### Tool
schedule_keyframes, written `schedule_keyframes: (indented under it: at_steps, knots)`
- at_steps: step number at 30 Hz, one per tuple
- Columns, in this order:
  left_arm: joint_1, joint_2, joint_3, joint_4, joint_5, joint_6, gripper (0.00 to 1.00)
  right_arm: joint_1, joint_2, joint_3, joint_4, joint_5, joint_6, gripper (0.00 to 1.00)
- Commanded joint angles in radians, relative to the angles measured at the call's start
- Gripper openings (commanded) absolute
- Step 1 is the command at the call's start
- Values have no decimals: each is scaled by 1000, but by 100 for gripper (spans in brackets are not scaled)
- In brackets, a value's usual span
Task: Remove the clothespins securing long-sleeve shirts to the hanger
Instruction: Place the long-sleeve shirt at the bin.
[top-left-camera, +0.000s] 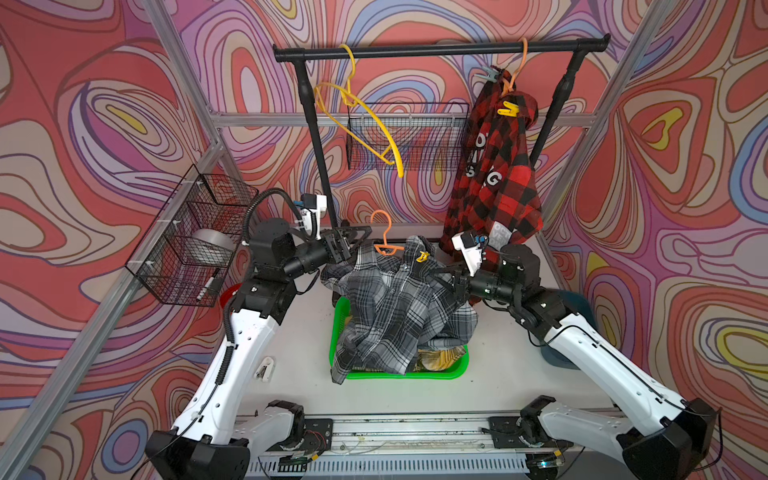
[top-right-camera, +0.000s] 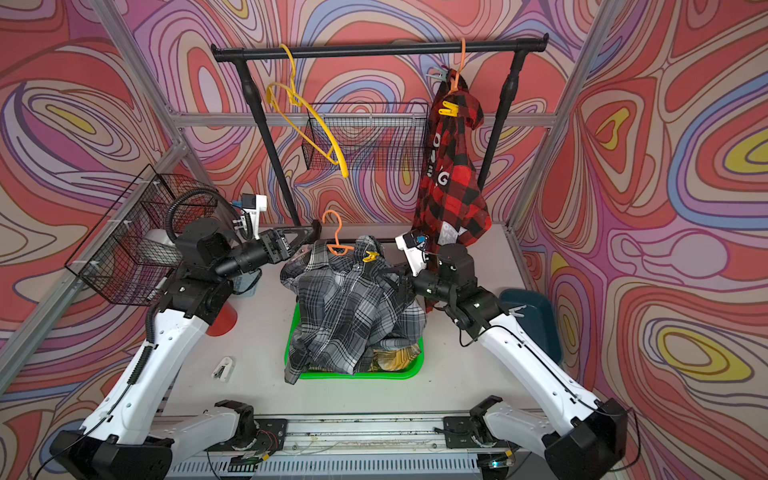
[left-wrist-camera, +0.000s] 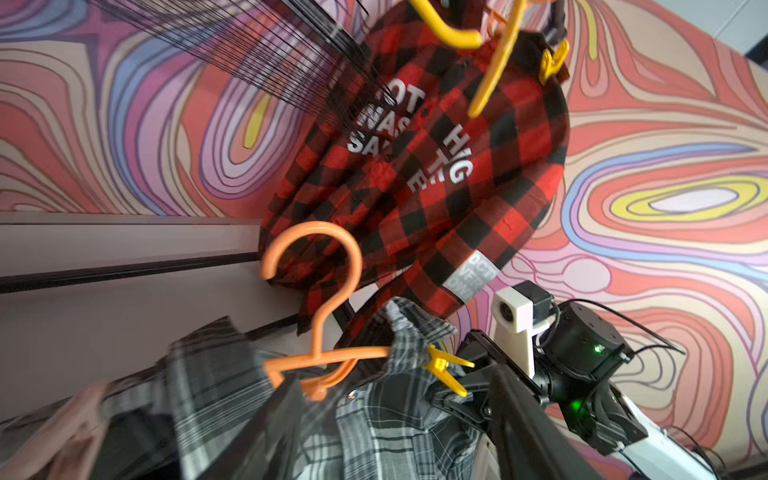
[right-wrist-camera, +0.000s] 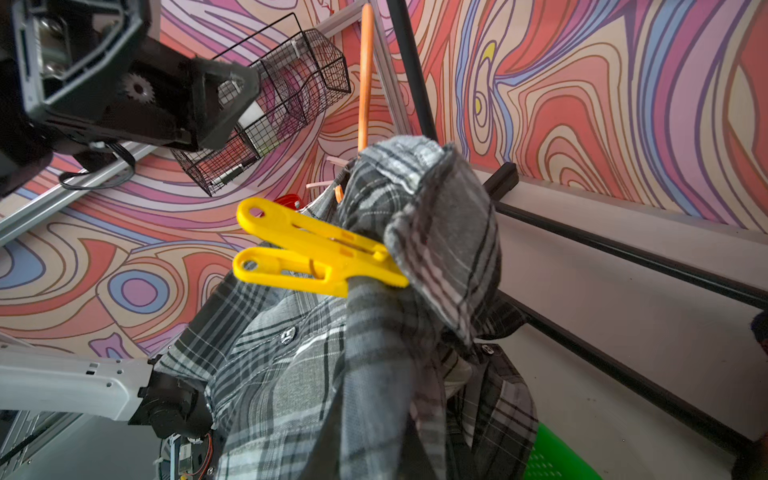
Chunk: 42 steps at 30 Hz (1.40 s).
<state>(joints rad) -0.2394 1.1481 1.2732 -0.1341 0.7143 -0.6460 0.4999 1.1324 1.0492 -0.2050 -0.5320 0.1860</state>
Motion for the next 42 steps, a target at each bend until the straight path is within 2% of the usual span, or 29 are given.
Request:
schedule_keyframes:
  at_steps: [1,7,15,18,23,25,26,28,34,42]
  knots:
    - [-24,38,21,-98,-90,78,65,27,10,34,19,30,-29,0]
    - [-92,102,90,-208,-232,177,63,82,34,62,24,59,-47,0]
    - [-112,142,92,-181,-251,185,58,124,58,78,53,64,-49,0]
    - [-114,148,83,-137,-249,197,43,130,69,73,56,63,-47,0]
    - [-118,149,56,-18,-219,254,0,130,66,57,65,79,-38,0]
    - [-117,141,26,43,-205,277,0,131,60,51,68,90,-37,0]
    - [-118,138,11,70,-195,291,0,131,55,48,68,101,-35,10]
    - [-115,134,-7,101,-170,318,0,131,46,48,60,113,-40,21]
    - [-83,142,-42,201,-50,315,0,131,32,93,-43,168,-102,47]
    - [-10,160,-56,293,90,238,0,130,-41,137,-135,229,-200,50]
